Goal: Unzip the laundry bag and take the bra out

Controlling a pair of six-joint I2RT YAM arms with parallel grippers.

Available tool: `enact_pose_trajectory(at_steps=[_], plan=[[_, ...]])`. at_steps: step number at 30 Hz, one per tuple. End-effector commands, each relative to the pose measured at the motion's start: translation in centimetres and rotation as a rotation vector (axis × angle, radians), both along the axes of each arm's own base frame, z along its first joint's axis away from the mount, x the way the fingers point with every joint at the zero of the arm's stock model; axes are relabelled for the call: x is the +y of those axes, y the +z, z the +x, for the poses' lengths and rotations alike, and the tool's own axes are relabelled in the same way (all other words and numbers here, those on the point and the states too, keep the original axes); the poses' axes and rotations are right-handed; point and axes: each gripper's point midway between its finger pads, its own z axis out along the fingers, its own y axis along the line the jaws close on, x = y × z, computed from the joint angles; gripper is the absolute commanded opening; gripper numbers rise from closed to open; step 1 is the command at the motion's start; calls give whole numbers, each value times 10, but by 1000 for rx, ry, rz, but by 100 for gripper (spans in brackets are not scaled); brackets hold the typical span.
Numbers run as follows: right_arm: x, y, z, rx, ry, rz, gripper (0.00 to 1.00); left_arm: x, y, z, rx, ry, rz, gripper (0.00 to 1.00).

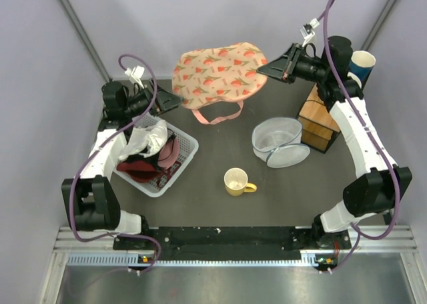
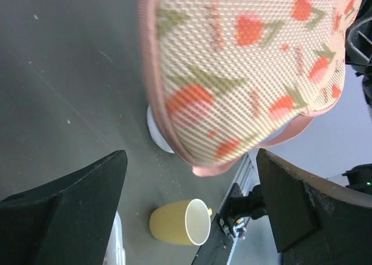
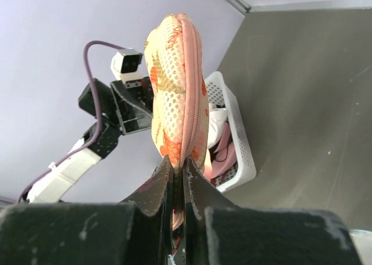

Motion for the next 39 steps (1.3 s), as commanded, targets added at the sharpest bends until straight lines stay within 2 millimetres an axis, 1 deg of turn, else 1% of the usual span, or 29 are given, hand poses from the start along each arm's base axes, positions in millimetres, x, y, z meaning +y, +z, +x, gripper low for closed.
enact_pose_trajectory(at_steps=[1,5,6,7,8,11,12,14,15,16,17,18,19,20,21,22,23,25,26,27,28,29,30,33,34,35,36,37,39], plan=[[0,62,-29,-168,60,71,0,-7,31,-3,-135,-78,-52,99],[1,46,-23,-121,54,70,0,-10,45,-4,-176,-111,-107,99],[1,40,-21,-104,50,69,0,-10,48,-5,-159,-120,-131,98],[1,35,-18,-87,48,69,0,-11,55,-6,-208,-133,-137,93],[2,25,-17,-62,49,65,0,-12,60,-9,-192,-146,-164,67],[0,1,-10,-18,25,36,0,-14,65,-12,-200,-169,-178,0],[-1,-5,-7,-7,1,23,0,-14,66,-13,-203,-170,-176,0],[-4,-20,-6,11,-13,-24,24,-13,64,-15,-190,-158,-166,0],[-6,-25,-4,21,-24,-40,46,-13,65,-15,-188,-148,-159,0],[-8,-29,-4,0,-27,-74,58,-11,73,-15,-200,-121,-152,0],[-11,-36,-7,34,-39,-109,74,-10,71,-10,-208,-95,-120,0],[-18,-40,-3,34,-87,-150,78,-7,58,-7,-100,-60,-110,0],[-25,-46,0,-9,-109,-224,81,-3,69,1,-100,-3,-88,0],[-39,-56,4,21,-194,-300,83,-1,69,3,-103,21,-57,0],[-47,-53,2,-3,-234,-340,84,1,62,3,-32,41,-50,0],[-50,-55,1,-56,-252,-410,84,3,67,5,-23,62,-44,0],[-62,-59,5,-80,-339,-490,84,4,68,8,-14,84,-41,0],[-66,-52,0,-219,-374,-637,86,3,64,7,47,103,-47,0],[-56,-53,-4,-269,-393,-722,90,5,63,9,65,131,-54,0],[-53,-52,-6,-350,-377,-815,92,5,61,11,82,145,-56,0],[-46,-52,-8,-381,-372,-851,93,4,60,9,103,157,-57,0],[-27,-54,-16,-442,-336,-899,95,3,59,10,112,167,-57,0],[-16,-50,-16,-504,-322,-912,95,5,58,13,120,199,-49,0],[29,-52,-30,-600,-230,-871,95,3,53,15,138,225,-39,0],[43,-43,-30,-646,-226,-823,94,-8,52,11,147,198,-40,0],[56,-47,-31,-656,-197,-806,92,-10,50,11,157,199,-44,0],[73,-44,-38,-684,-168,-775,91,-11,48,12,165,206,-45,0],[84,-35,-37,-720,-173,-737,91,-14,48,10,168,202,-46,0],[108,-42,-37,-740,-139,-724,89,-17,49,9,179,203,-50,0]])
